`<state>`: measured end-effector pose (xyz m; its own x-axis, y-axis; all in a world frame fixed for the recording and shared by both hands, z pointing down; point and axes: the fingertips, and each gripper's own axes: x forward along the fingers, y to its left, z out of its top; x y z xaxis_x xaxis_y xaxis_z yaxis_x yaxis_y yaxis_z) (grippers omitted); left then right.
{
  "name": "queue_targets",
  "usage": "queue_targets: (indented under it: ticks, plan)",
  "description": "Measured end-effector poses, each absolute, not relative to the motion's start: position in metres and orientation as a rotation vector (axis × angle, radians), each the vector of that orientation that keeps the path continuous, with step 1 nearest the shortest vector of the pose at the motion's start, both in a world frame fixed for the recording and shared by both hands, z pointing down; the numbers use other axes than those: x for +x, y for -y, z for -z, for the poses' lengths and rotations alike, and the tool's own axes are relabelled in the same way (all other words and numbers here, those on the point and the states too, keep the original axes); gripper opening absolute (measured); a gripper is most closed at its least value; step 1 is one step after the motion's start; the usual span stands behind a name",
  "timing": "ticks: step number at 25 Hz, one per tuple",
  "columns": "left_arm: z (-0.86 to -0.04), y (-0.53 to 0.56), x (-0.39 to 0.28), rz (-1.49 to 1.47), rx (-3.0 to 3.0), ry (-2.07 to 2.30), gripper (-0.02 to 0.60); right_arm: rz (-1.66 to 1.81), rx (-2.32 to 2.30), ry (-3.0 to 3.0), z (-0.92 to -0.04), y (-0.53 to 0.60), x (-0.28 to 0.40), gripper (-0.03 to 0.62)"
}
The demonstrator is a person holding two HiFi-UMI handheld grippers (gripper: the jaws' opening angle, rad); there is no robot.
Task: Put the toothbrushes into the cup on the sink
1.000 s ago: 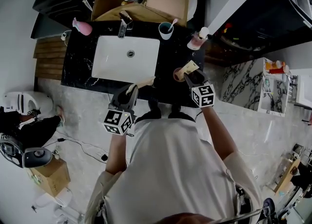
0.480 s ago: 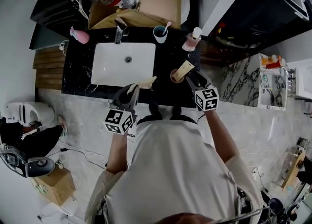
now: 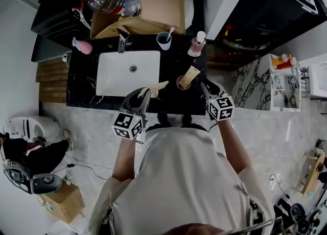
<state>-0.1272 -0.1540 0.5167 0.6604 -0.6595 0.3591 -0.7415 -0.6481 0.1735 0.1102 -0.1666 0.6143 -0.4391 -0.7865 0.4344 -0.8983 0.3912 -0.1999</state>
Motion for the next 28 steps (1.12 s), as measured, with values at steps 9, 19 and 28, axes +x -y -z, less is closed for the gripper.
queue_targets:
  ticks: [9,19,28]
  plan:
    - [-0.512,0.167,-0.098,-0.413,2.641,1.017,0.037,-0.623,1.531,2.382,-0.601,0.154,0.126,0.056]
    - [-0.521,0.173,-0.059,-0.482,2.706,0.866,0.037,-0.656,1.546,2.398,-0.592,0.135,0.13,0.044]
    - [-0.541,0.177,-0.024,-0.587,2.755,0.739,0.037,-0.668,1.562,2.425,-0.577,0.12,0.126,0.044]
